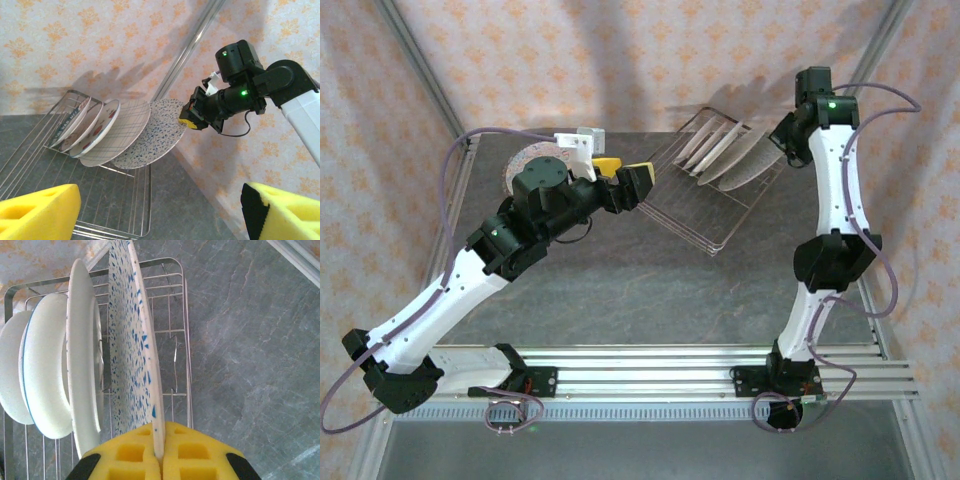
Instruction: Unload the plates from the dish rack
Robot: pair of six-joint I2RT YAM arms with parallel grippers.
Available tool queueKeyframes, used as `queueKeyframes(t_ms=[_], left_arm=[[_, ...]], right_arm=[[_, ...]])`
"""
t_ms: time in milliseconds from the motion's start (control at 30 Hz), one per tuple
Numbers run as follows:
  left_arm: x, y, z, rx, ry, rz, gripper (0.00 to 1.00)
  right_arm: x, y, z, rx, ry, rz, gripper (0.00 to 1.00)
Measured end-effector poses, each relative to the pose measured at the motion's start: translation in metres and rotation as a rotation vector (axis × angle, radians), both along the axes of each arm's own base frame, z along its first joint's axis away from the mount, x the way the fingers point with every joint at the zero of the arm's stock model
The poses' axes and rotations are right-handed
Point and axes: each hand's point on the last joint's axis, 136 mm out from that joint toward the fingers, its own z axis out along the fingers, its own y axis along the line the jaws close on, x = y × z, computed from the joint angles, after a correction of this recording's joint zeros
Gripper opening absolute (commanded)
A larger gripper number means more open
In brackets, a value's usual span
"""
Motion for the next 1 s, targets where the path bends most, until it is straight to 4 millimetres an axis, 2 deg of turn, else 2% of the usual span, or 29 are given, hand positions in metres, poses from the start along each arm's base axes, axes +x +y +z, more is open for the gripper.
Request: queueKeyframes(t_ms=[267,500,767,1000], left_arm=[[0.0,-0.001,0.0,-0.016,0.011,-0.004,0.85],[0.004,-0.011,-0.009,-0.045,0.062,-0.022,0.86],[0.016,-0.027,-0.037,-0.089,0.195,-0.026,0.87],[0.028,-0.051,-0.081,-0.187,0.45,-0.014,0.85]], right_arm=[[-0.028,-0.004,0.032,-0.023,-0.044,-0.026,0.0],[-0.064,-0.005,0.053,-0.013,-0.076,-0.056,0.0],[-0.102,-0.003,0.054,0.021,-0.057,-0.093,0.0],[-0.132,0.006,0.05,0.097,-0.039,-0.124,0.0]])
